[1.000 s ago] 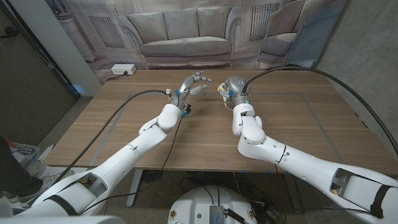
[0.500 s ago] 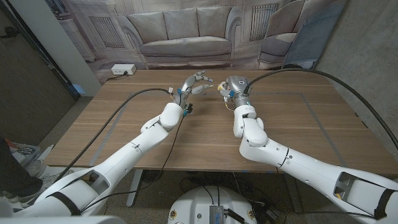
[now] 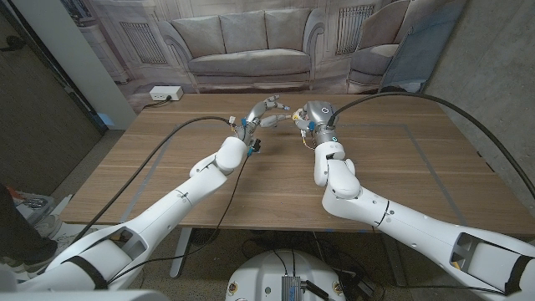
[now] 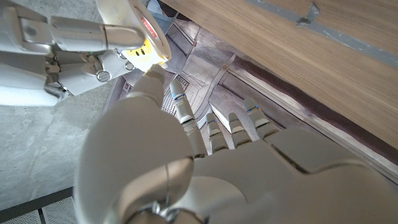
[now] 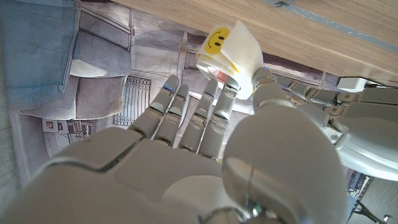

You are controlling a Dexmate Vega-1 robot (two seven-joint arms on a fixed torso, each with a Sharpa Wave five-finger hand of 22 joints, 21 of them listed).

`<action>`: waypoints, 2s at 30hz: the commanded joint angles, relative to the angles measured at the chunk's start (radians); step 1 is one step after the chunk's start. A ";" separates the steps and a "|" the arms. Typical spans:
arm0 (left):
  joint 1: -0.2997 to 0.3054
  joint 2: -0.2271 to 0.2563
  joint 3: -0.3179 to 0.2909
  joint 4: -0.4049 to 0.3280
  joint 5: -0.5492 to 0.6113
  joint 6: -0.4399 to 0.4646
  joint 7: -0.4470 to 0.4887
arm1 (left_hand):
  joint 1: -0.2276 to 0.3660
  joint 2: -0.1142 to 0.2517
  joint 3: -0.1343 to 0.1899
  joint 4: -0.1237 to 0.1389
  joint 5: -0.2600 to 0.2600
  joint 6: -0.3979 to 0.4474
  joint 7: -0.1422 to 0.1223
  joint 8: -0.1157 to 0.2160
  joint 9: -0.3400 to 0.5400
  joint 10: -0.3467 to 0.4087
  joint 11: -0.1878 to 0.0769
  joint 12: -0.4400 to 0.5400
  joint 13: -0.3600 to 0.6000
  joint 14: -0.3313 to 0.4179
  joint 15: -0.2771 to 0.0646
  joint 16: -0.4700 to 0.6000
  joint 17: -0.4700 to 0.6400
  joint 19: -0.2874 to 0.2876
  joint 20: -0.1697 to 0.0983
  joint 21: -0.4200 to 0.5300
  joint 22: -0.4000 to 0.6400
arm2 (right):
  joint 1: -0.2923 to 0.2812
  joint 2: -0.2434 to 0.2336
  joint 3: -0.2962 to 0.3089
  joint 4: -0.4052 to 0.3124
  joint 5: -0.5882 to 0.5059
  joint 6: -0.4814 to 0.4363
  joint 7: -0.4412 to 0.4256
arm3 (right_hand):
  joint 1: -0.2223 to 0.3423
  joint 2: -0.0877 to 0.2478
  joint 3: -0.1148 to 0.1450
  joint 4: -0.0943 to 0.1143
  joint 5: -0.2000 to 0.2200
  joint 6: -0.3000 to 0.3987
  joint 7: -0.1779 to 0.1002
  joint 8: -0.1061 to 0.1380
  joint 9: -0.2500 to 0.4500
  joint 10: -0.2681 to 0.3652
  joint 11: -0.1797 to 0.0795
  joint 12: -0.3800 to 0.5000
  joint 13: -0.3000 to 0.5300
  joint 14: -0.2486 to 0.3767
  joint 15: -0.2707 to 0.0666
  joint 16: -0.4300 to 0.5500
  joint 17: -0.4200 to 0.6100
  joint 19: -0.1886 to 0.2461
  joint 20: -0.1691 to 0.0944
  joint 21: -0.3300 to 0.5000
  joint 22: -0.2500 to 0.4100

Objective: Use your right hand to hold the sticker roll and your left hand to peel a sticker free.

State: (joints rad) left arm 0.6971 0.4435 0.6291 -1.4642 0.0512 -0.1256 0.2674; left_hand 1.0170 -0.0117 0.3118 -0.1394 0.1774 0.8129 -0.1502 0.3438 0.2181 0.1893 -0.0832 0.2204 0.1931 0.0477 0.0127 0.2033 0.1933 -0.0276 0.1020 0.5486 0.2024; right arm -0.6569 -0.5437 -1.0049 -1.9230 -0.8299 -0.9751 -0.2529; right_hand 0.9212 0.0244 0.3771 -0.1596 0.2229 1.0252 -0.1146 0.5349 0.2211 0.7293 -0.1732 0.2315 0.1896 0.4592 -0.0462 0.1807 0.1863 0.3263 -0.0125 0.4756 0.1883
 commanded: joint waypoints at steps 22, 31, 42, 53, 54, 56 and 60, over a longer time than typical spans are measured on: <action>-0.015 -0.007 0.007 0.004 0.002 -0.005 -0.021 | 0.024 0.024 0.003 0.004 0.000 0.075 -0.003 0.019 -0.006 0.036 -0.021 0.003 0.003 0.014 -0.014 0.007 0.005 0.006 -0.001 0.007 0.003 | -0.017 -0.006 0.005 -0.021 -0.008 0.012 -0.018 | 0.022 0.017 0.026 0.012 0.008 0.019 -0.014 0.016 0.004 0.007 -0.007 -0.005 0.004 0.004 -0.138 0.006 0.001 0.000 0.006 -0.006 0.004; -0.024 -0.013 0.016 0.026 0.011 -0.014 -0.021 | 0.030 0.015 -0.002 -0.001 -0.002 0.120 0.013 0.033 -0.009 0.037 -0.024 0.001 0.003 0.013 -0.018 0.004 0.002 0.007 -0.009 0.008 0.003 | -0.015 -0.002 0.009 -0.016 -0.005 0.020 -0.026 | 0.020 0.016 0.027 0.014 0.008 0.017 -0.017 0.016 0.005 0.008 -0.010 -0.006 0.004 0.005 -0.138 0.006 0.001 -0.004 0.004 -0.008 0.004; -0.039 -0.029 0.020 0.057 0.006 -0.034 -0.019 | 0.038 0.017 -0.003 0.001 -0.002 0.058 -0.033 -0.003 -0.014 0.032 -0.023 -0.005 0.003 0.016 -0.012 0.004 0.003 0.008 -0.003 0.008 0.003 | -0.010 -0.002 0.012 -0.008 0.004 0.035 -0.025 | 0.019 0.016 0.029 0.014 0.008 0.016 -0.018 0.015 0.004 0.010 -0.017 -0.006 0.004 0.009 -0.139 0.007 0.001 -0.005 0.003 -0.009 0.004; -0.067 -0.035 0.036 0.081 -0.006 -0.033 -0.065 | 0.032 0.010 -0.012 0.006 -0.003 0.046 -0.041 -0.016 -0.016 0.025 -0.022 -0.008 0.003 0.014 -0.012 0.002 0.002 0.004 -0.004 0.007 0.003 | -0.008 -0.001 0.023 0.005 0.017 0.053 -0.037 | 0.019 0.015 0.030 0.014 0.009 0.017 -0.018 0.017 0.005 0.010 -0.015 -0.007 0.004 0.009 -0.140 0.006 0.000 -0.007 0.003 -0.010 0.004; -0.065 -0.042 0.034 0.085 -0.009 -0.036 -0.057 | 0.032 0.009 -0.012 0.006 -0.003 0.050 -0.042 -0.014 -0.016 0.025 -0.022 -0.008 0.003 0.013 -0.011 0.002 0.002 0.004 -0.003 0.007 0.003 | -0.008 -0.001 0.025 0.006 0.020 0.055 -0.038 | 0.018 0.015 0.030 0.014 0.009 0.017 -0.017 0.017 0.005 0.009 -0.016 -0.007 0.004 0.009 -0.140 0.006 0.000 -0.007 0.003 -0.010 0.004; -0.074 -0.040 0.039 0.094 -0.014 -0.045 -0.075 | 0.031 0.009 -0.013 0.006 -0.003 0.054 -0.036 -0.013 -0.016 0.024 -0.023 -0.008 0.004 0.013 -0.010 0.002 0.002 0.004 -0.003 0.007 0.003 | -0.007 -0.001 0.027 0.009 0.023 0.059 -0.039 | 0.018 0.015 0.031 0.014 0.009 0.018 -0.018 0.017 0.004 0.010 -0.017 -0.007 0.004 0.009 -0.141 0.006 0.000 -0.007 0.003 -0.010 0.004; -0.089 -0.039 0.046 0.108 -0.033 -0.048 -0.119 | 0.025 0.003 -0.020 0.008 -0.003 0.062 -0.030 -0.013 -0.016 0.023 -0.018 -0.009 0.004 0.007 -0.009 0.000 0.002 0.000 -0.003 0.006 0.003 | -0.004 0.000 0.030 0.017 0.028 0.065 -0.041 | 0.018 0.014 0.032 0.015 0.009 0.018 -0.017 0.017 0.004 0.011 -0.019 -0.007 0.004 0.009 -0.141 0.006 0.000 -0.007 0.003 -0.011 0.004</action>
State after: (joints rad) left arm 0.6382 0.4104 0.6605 -1.3899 0.0505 -0.1589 0.2192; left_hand 1.0469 0.0052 0.2987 -0.1324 0.1780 0.8645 -0.1873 0.3324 0.1997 0.2180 -0.1053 0.2125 0.1929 0.0587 0.0019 0.2038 0.1932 -0.0236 0.0984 0.5486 0.2022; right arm -0.6661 -0.5459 -0.9843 -1.9224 -0.8155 -0.9260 -0.2874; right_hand 0.9278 0.0178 0.4033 -0.1417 0.2242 1.0255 -0.1145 0.5483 0.2229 0.7399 -0.1879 0.2278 0.1897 0.4592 -0.0462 0.1807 0.1863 0.3225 -0.0088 0.4659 0.1883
